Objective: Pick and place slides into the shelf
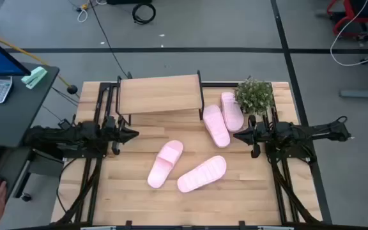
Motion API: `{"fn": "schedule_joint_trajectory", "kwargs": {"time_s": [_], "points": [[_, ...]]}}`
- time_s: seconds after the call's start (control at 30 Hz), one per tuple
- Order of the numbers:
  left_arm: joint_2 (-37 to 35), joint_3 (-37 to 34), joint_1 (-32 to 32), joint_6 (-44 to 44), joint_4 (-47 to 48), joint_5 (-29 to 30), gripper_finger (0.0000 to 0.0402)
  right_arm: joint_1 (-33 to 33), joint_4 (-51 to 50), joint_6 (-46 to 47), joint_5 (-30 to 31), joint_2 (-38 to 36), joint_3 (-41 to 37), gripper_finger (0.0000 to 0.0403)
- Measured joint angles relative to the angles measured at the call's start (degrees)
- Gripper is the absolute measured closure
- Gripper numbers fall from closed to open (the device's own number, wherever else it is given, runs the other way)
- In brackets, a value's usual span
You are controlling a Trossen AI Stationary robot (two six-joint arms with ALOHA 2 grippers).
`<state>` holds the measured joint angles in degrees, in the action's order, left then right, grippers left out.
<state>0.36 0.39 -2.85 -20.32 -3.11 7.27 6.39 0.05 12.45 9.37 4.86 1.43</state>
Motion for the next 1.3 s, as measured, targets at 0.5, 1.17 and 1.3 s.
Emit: {"fn": "schedule_joint_trajectory", "kwargs": {"time_s": [0.5,1.17,1.3], "points": [[0.00,0.00,0.00,0.02,-0.02,0.01,0.0363,0.01,0.00,0.00,0.00,0.02,0.02,0.0380],[0.00,0.00,0.00,0.00,-0.02,0.00,0.0365,0.02,0.00,0.00,0.00,0.02,0.01,0.0380],[0.00,0.01,0.00,0.00,-0.01,0.01,0.0363,0.01,-0.01,0.00,-0.01,0.02,0.00,0.0380]]}}
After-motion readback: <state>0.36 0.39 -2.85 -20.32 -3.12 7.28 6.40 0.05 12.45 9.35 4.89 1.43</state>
